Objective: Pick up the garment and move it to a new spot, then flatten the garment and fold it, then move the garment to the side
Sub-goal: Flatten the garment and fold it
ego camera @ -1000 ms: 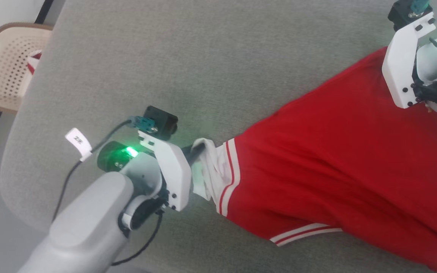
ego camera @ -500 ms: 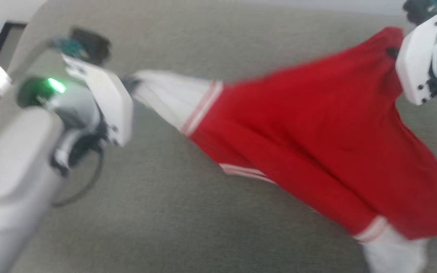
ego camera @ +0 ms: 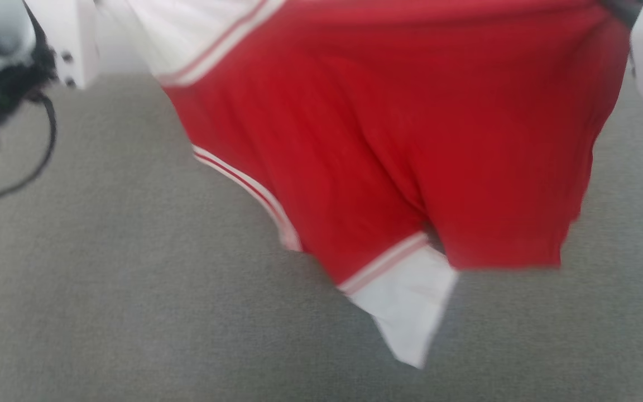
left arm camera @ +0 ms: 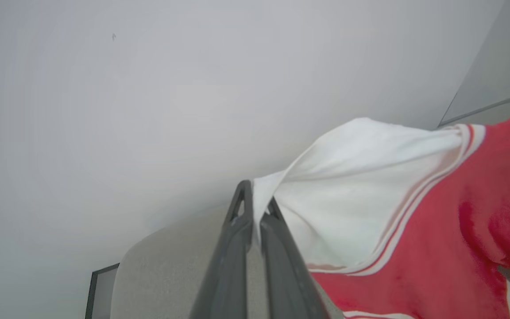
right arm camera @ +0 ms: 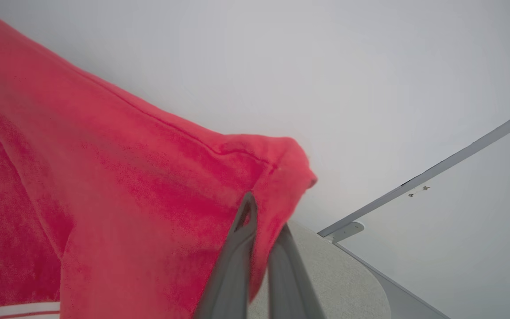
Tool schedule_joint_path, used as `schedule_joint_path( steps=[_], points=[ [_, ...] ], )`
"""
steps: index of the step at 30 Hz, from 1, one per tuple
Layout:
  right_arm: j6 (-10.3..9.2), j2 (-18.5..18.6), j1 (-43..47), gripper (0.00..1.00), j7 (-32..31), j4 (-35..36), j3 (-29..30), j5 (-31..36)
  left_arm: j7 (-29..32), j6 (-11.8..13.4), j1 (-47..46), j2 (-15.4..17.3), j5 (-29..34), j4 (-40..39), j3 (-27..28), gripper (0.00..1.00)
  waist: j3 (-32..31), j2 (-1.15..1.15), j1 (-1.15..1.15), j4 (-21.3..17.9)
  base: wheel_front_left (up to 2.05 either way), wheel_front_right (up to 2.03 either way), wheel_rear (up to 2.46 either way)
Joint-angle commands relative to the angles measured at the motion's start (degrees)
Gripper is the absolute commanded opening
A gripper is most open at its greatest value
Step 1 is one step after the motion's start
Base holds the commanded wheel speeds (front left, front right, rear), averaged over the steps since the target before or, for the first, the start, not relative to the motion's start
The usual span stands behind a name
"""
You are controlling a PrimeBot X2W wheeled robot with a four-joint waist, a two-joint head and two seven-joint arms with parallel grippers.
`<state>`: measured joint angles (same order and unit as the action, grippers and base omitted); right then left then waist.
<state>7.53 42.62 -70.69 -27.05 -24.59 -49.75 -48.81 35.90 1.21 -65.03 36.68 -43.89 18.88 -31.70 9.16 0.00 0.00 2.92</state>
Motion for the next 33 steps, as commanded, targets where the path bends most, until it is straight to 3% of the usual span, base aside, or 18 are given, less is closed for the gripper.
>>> schedule_joint_path(
  steps=[1, 8, 15, 22, 30, 33],
  points=[
    [-0.08, 0.3, -0.4, 0.0, -0.6, 0.7, 1.2, 0.6, 0.0, -0.6, -2.5, -0.1, 0.7, 1.4, 0.1, 0.0, -1.2, 0.0, 0.0, -1.3, 0.0, 0.0, 0.0],
    [-0.08, -0.5, -0.9, 0.0, -0.8, 1.8, 5.0, 3.0, -2.7, -1.9, -9.8, -1.3, 3.6, 7.0, -0.2, 0.0, -0.2, 0.0, 0.0, -2.3, 0.0, 0.0, 0.0],
    [-0.09, -5.0, -4.4, 0.0, 3.5, -3.2, 10.5, 10.4, -12.1, -2.6, -19.9, -4.5, 8.4, 13.5, -0.5, 0.0, 7.0, 0.0, 0.0, -2.7, 0.0, 0.0, 0.0],
    [-0.09, -11.2, -11.5, 0.0, 14.6, -11.9, 15.6, 20.9, -26.3, -1.3, -31.1, -7.7, 13.5, 20.0, 0.3, 0.0, 16.7, 0.0, 0.0, -2.8, 0.0, 0.0, 0.0],
    [-0.09, -17.5, -20.4, 0.0, 33.4, -24.6, 25.8, 37.8, -44.4, 1.6, -41.4, -10.8, 17.6, 26.8, 1.7, 0.0, 24.5, 0.0, 0.0, -1.9, 0.0, 0.0, 0.0],
    [-0.09, -21.0, -21.0, 0.0, 37.8, -30.1, 29.6, 43.7, -49.3, 0.6, -41.9, -13.0, 17.9, 29.5, 1.4, 0.0, 25.1, 0.0, 0.0, -1.0, 0.0, 0.0, 0.0]
  ],
)
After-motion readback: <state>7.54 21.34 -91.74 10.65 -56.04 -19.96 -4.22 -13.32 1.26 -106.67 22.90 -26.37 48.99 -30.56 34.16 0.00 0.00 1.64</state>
